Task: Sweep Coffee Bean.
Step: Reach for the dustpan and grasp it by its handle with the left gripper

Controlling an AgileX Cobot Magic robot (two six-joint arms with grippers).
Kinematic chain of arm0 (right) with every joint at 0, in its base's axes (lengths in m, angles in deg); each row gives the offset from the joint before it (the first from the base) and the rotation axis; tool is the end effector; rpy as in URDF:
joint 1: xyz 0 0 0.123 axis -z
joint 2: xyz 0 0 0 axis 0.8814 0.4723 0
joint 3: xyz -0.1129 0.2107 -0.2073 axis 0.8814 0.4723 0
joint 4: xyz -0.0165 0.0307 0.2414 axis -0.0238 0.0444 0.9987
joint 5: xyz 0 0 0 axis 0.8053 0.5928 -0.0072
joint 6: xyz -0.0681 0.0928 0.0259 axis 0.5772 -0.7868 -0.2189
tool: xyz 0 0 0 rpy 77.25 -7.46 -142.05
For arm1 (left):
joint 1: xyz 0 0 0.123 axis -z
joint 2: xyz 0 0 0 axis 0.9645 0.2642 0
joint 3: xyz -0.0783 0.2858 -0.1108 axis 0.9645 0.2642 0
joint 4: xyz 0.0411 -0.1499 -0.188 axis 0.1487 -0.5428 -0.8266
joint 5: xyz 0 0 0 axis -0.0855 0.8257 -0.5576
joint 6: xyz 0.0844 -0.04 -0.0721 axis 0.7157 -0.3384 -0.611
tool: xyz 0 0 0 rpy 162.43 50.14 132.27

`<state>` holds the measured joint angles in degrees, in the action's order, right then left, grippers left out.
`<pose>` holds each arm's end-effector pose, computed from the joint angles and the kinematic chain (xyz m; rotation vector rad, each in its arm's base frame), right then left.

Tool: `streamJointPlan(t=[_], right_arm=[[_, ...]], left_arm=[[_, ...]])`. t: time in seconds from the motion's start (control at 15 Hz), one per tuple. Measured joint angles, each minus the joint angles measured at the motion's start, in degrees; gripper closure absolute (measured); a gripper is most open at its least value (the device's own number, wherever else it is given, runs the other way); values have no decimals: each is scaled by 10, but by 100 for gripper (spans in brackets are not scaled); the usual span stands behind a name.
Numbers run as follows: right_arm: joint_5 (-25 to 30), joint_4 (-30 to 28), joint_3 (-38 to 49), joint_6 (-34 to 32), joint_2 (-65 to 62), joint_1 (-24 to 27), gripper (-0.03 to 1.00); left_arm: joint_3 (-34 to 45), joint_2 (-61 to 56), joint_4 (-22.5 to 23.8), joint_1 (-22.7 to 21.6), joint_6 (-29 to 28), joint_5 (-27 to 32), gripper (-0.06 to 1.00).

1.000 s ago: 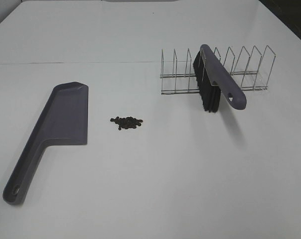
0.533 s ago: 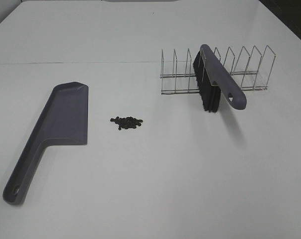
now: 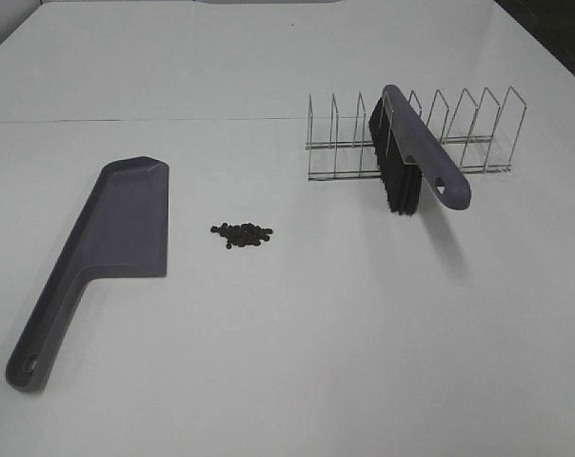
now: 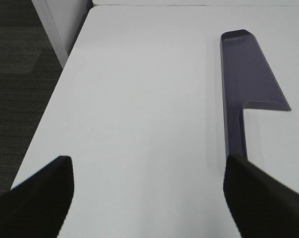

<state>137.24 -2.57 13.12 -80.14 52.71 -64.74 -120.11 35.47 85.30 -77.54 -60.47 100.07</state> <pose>-0.0087 0.0098 0.2498 -0.1061 2.1891 0.1235 -0.0063 0.0053 0.2763 -0.0840 2.1596 0.0794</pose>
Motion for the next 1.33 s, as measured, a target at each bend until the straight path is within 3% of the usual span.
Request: streamJointPlan(t=[0.87,1.0,1.33], right_arm=[[-14,-22,-180,-6,309,0,34],[-16,-22,-196,-6,360,0,34],[-16,-22,-196,-6,408,0,34]], left_arm=[[-66,299,-22,0,-11,13,18],[-66,370,-56,0,1,-9,18],[-66,487,-90,0,20,-65,18]])
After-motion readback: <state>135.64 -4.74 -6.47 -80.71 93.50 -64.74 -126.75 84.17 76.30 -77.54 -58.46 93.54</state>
